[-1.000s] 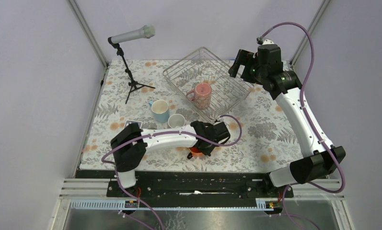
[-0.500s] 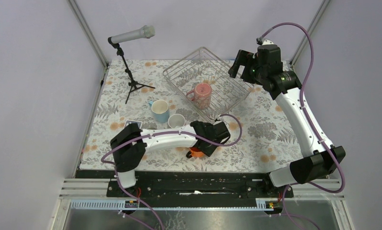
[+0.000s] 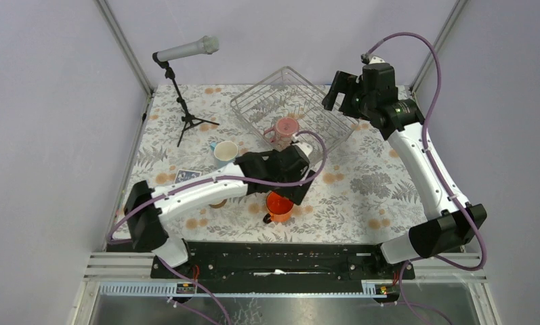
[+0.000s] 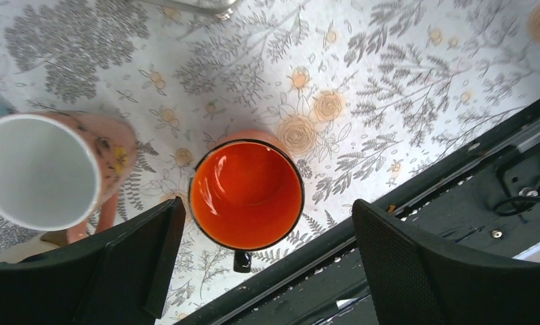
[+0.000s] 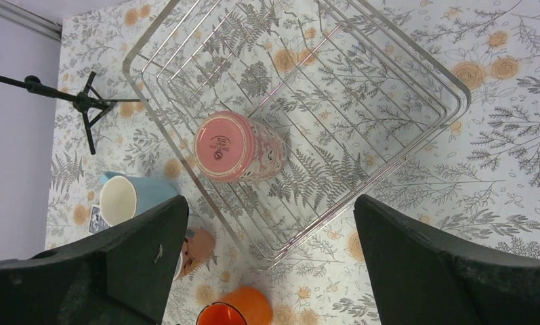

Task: Unload the cups from the dish rack

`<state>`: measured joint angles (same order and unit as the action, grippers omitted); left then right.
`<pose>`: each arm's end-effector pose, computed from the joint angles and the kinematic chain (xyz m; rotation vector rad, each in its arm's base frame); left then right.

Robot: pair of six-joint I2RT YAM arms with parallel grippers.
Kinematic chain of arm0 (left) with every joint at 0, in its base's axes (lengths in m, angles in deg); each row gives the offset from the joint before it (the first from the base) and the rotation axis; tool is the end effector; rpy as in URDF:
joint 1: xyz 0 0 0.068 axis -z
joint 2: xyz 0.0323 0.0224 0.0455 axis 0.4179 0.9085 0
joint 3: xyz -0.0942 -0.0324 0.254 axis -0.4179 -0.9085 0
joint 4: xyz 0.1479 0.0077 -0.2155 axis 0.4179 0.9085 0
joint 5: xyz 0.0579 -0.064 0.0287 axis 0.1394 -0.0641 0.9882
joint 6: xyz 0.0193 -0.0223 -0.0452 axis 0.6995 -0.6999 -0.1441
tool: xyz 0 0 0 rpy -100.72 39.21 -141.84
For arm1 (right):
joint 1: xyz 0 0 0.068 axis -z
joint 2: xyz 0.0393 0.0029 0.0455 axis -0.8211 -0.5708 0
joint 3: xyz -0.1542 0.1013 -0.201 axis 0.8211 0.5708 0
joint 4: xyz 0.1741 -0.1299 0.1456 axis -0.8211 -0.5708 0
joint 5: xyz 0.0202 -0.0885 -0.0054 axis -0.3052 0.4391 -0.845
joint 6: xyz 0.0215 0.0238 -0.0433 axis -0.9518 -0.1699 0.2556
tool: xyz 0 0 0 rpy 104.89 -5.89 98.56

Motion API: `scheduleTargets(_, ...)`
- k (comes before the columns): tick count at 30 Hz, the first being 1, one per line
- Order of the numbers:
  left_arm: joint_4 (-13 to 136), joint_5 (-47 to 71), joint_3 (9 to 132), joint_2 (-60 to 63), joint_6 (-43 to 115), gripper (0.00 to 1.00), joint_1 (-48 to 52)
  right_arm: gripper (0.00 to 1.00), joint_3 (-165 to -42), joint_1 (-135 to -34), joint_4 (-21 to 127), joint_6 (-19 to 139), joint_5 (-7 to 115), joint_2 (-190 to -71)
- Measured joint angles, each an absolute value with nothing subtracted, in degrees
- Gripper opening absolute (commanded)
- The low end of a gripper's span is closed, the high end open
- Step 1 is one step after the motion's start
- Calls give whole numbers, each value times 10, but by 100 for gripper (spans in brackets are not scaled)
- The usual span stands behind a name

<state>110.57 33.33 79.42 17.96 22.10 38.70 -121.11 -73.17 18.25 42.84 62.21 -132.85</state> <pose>0.1592 -0.2999 0.2975 0.7606 2.4542 -0.3017 0.3037 0.0980 0.4286 0.1195 2.0475 0.4499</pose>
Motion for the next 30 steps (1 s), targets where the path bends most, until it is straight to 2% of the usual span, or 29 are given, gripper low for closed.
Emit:
scheduleTargets(13,1115,295,796,64,224,99,247,100,-1225,-738,179,432,589,-1394)
scheduleTargets(22,1093,230,761,26,224,99,137,100,-1343,-817,153,493,595,-1533)
scheduleTargets(30,1065,165,715,7,217,99,76,100,-1401,-850,134,572,589,-1623)
